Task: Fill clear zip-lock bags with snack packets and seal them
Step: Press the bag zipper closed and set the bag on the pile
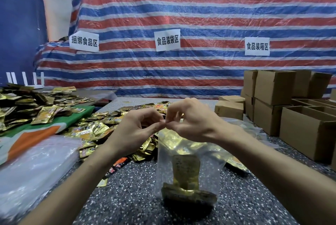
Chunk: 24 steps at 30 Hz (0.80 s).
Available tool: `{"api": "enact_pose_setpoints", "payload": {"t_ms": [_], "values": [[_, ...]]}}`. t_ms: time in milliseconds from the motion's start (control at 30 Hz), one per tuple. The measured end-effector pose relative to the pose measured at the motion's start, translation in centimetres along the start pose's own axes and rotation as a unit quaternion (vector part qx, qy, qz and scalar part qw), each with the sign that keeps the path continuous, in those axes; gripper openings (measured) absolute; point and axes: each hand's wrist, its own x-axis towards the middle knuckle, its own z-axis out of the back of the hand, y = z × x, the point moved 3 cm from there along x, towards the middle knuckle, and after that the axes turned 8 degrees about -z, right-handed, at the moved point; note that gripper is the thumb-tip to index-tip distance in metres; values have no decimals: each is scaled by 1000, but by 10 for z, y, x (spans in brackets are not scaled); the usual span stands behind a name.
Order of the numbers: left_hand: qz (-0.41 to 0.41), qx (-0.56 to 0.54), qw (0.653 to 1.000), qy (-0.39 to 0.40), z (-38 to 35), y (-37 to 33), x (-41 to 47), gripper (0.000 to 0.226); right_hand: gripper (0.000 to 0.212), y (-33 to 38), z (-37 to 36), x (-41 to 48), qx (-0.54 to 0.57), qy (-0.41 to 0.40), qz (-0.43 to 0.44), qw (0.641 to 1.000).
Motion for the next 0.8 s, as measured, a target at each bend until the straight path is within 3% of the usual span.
{"api": "enact_pose_setpoints", "payload": {"t_ms": [67,367,800], "values": [[-10,18,1000,-19,-1,-1,1,2,16,-1,1,-1,5,2,-6,1000],[2,-28,994,-106,-13,-1,-4,14,10,-20,13,-16,46,24,-37,998],[29,-52,990,-128,-14,5,-3,14,10,-69,33,-47,63,22,-106,992]]}}
